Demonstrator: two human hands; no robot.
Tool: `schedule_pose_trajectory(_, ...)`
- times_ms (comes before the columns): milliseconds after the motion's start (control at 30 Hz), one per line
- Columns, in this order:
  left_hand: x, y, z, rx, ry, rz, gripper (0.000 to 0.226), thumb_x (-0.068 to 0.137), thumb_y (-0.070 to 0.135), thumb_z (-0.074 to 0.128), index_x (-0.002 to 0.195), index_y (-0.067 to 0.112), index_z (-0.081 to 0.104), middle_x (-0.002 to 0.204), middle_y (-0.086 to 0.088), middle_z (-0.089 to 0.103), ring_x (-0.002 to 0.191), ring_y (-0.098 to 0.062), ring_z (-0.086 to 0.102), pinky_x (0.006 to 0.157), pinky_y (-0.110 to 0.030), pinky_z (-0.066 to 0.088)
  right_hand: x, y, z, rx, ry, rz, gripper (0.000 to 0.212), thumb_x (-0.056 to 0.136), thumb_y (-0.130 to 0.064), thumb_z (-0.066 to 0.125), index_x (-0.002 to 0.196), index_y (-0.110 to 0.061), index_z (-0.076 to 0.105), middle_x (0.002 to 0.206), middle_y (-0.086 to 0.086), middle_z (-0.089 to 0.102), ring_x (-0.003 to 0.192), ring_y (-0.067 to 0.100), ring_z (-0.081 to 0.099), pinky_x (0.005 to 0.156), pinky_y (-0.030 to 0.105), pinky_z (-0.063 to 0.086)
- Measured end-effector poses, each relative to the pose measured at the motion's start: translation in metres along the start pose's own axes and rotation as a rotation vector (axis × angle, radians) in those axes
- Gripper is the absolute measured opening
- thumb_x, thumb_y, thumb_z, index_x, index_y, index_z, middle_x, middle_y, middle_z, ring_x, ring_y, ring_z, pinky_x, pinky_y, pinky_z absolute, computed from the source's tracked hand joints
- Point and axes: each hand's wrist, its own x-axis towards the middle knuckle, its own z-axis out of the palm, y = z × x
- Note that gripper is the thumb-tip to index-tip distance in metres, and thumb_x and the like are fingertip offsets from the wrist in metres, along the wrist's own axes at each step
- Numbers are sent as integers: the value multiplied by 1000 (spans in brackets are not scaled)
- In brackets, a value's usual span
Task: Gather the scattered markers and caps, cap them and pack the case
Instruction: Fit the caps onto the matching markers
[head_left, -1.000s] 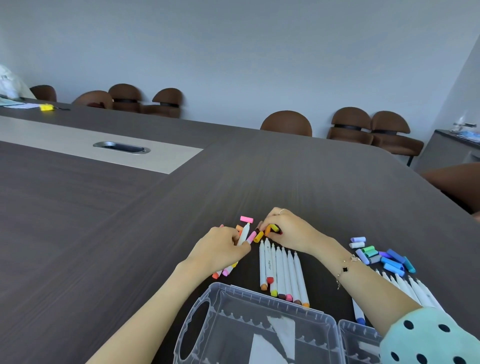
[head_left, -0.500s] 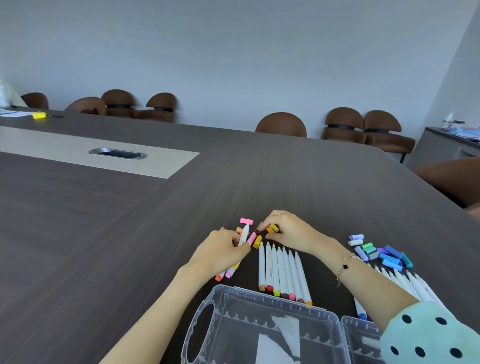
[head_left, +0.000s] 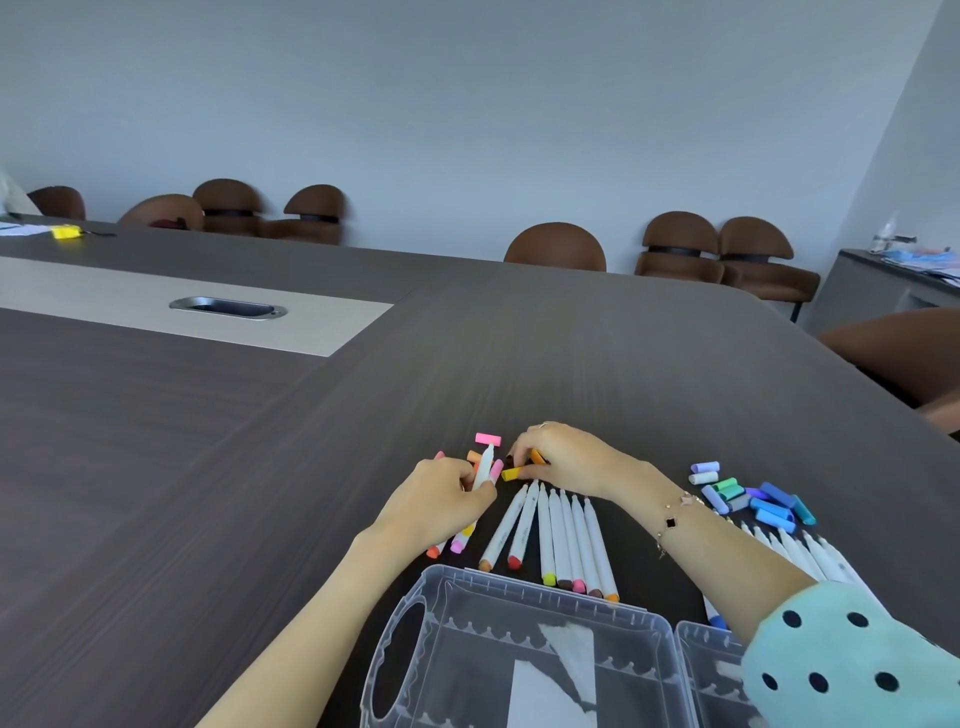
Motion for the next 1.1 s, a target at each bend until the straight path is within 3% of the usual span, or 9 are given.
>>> schedule_pose_trajectory(133, 2, -1, 3, -2, -12, 40, 40, 89, 31, 54, 57, 12, 40, 46, 3, 37, 40, -10, 33, 64, -24, 43, -6, 3, -10, 337, 61, 131, 5, 90, -24, 62, 94, -22, 59, 102, -2, 69, 94, 9, 63, 90, 30, 50)
schedule_pose_trajectory(200, 2, -1, 4, 6, -43, 65, 41, 90, 31, 53, 55, 15, 38, 45, 5, 36, 38, -10, 36, 85, -17, 38, -10, 1, -20, 497, 50, 166, 8, 90, -24, 63, 96, -20, 61, 93, -5, 70, 91, 6, 64, 86, 25, 47)
schedule_pose_trajectory(300, 1, 0, 5, 33, -90, 83, 37, 91, 31, 51, 61, 11, 44, 47, 4, 40, 38, -8, 41, 111, -35, 27, -15, -5, -31, 663, 32, 232, 11, 95, -23, 56, 103, -18, 63, 85, -9, 65, 80, 4, 58, 77, 20, 42)
schedule_pose_trajectory(400, 1, 1, 6, 15, -95, 111, 36, 92, 34, 52, 65, 10, 49, 54, -2, 45, 44, -9, 40, 84, -32, 47, -15, -10, -32, 709, 41, 303, 20, 99, -17, 47, 110, -12, 63, 73, -6, 53, 63, 6, 43, 60, 19, 37)
schedule_pose_trajectory(467, 0, 2, 7, 20, -84, 137, 38, 92, 33, 52, 60, 14, 44, 53, -1, 43, 47, -11, 39, 67, -27, 44, -13, -13, -31, 697, 27, 337, 22, 100, -15, 44, 111, -9, 62, 72, -3, 49, 61, 7, 41, 57, 18, 36)
schedule_pose_trajectory(633, 2, -2, 9, 29, -83, 147, 39, 92, 33, 51, 58, 18, 38, 48, 4, 38, 45, -11, 38, 65, -8, 20, -11, -15, -27, 659, 40, 356, 21, 100, -16, 42, 108, -13, 61, 75, -5, 48, 68, 5, 44, 62, 18, 36)
schedule_pose_trajectory(800, 3, -2, 11, 31, -72, 168, 39, 92, 34, 51, 59, 17, 39, 49, 4, 38, 48, -11, 40, 64, -9, 18, -14, -12, -26, 746, 13, 362, 22, 100, -13, 42, 109, -7, 61, 73, 1, 47, 58, 7, 38, 52, 15, 34)
schedule_pose_trajectory(1000, 3, -3, 13, 34, -89, 173, 37, 93, 34, 50, 61, 17, 41, 49, 4, 39, 49, -10, 42, 65, -8, 18, -11, -9, -21, 715, 120, 390, 21, 100, -18, 42, 102, -17, 63, 78, 0, 50, 68, 7, 45, 62, 17, 37)
schedule_pose_trajectory(1100, 4, -4, 14, 42, -97, 182, 38, 93, 34, 50, 60, 19, 40, 49, 6, 38, 50, -11, 43, 64, -8, 18, -11, -11, -20, 773, 59, 343, 23, 100, -15, 44, 104, -10, 66, 76, 2, 49, 62, 8, 40, 53, 16, 33)
